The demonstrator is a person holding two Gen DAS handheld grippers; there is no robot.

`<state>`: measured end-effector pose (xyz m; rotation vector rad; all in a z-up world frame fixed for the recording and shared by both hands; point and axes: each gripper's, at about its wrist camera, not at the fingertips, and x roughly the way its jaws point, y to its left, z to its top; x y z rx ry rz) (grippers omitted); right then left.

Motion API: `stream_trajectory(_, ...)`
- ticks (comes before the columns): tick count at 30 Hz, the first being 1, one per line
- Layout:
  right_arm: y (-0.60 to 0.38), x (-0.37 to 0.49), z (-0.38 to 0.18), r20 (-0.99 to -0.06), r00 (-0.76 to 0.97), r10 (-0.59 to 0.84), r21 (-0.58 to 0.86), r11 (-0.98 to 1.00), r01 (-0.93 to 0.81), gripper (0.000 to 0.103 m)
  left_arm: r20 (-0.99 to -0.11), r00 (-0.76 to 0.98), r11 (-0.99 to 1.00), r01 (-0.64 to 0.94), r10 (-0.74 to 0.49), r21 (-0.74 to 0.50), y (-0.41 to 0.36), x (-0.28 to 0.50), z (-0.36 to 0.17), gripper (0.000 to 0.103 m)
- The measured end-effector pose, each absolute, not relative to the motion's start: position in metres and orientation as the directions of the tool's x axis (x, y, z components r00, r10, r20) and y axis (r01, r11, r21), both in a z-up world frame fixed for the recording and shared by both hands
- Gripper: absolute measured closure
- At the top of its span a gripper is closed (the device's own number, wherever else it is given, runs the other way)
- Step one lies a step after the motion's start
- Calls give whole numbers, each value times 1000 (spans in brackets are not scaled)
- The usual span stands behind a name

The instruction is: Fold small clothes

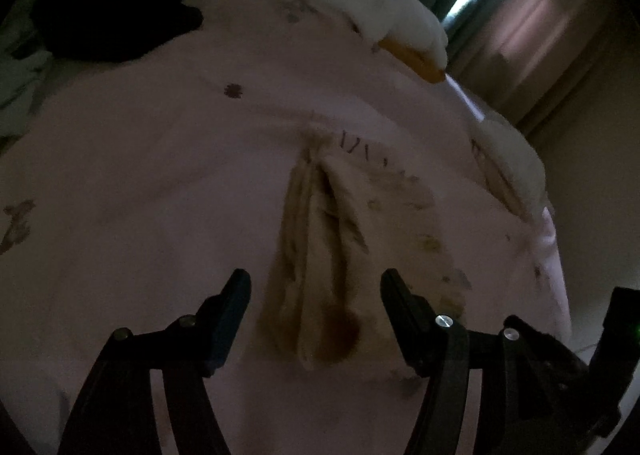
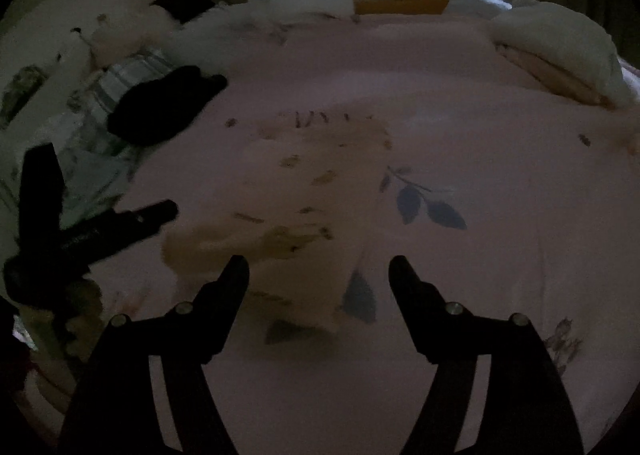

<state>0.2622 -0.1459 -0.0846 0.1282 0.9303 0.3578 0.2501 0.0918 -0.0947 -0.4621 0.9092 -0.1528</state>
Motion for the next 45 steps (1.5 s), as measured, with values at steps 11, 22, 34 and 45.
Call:
stream_trajectory(11, -142, 321, -130, -785, 415, 461, 426, 887, -180, 29, -679, 431, 731, -64, -594, -680, 95, 292, -151, 35)
stream_trajectory(22, -117, 344, -150, -765, 438, 472, 423, 881, -210, 72, -757, 460, 872, 87, -465, -482, 48, 302, -142, 59)
stream_trajectory(34, -142, 289, -59, -661, 566, 493, 378, 870, -317, 78, -637, 673, 920, 193, -376, -340, 5, 221, -27, 71)
stream_trajectory(45, -207, 163, 87, -531, 703, 472, 305, 881, -361, 77, -489, 717, 860, 332, -498, -388, -32, 109, 81, 71)
